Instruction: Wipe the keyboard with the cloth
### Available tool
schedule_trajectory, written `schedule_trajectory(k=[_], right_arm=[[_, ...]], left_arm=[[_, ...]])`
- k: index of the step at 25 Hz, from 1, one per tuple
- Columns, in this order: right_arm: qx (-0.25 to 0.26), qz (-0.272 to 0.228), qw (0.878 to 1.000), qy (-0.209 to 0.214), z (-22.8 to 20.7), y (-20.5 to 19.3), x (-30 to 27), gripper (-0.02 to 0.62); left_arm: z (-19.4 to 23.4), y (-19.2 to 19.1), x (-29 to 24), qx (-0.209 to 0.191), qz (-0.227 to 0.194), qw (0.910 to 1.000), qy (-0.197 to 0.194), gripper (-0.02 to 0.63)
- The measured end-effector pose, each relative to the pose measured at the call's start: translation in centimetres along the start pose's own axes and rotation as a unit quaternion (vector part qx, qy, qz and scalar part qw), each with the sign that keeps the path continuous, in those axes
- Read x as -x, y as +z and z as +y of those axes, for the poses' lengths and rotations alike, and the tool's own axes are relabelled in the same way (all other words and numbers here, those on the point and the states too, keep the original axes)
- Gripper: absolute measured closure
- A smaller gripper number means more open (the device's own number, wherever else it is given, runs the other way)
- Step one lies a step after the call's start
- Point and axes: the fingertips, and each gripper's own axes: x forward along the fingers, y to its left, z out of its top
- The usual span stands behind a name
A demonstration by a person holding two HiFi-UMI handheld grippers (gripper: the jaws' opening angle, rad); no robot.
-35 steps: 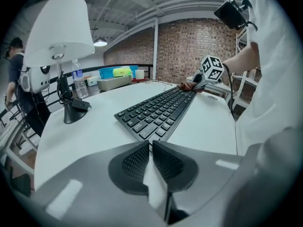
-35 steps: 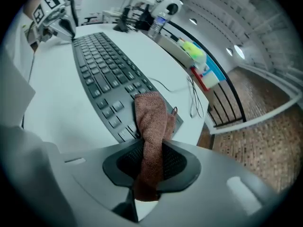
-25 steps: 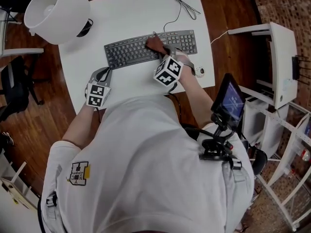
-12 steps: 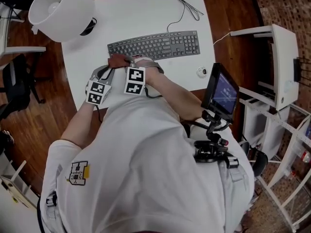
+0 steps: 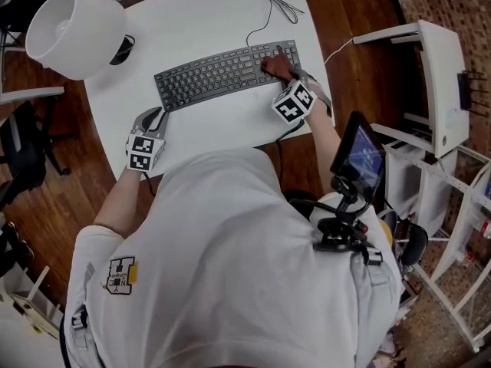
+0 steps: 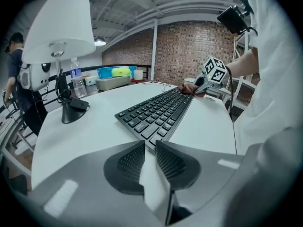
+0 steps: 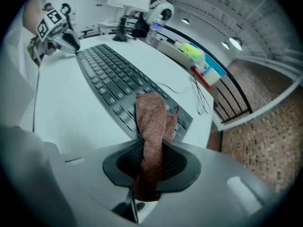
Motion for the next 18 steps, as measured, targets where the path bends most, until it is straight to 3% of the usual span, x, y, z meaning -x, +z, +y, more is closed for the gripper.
schedule_trajectory(k=[2,5,12,18], right_arm=[[-0.029,0.027,0.999,-0.018,-2.5,-3.1,0.0,0.514],[-0.024,0.034,0.999,-0.024,-3.4,-4.5,0.2,0.514],[0.057,-0.042,0.996,-0.048,-8.3,2.1,-1.2,0.514],[0.127,-0.030,0.991,-0.035,-10.2,5.0,-3.9,0.515]], left_arm=[[0.0,-0.1,-0.1,0.002,0.000,1.0000,0.000,0.560],[0.0,0.0,0.0,0.004,0.001,1.0000,0.005,0.560],[-0.7,0.9,-0.1,0.016,0.017,0.9991,0.035,0.560],[-0.3,0.1,0.1,0.037,0.019,0.9973,0.061,0.560]])
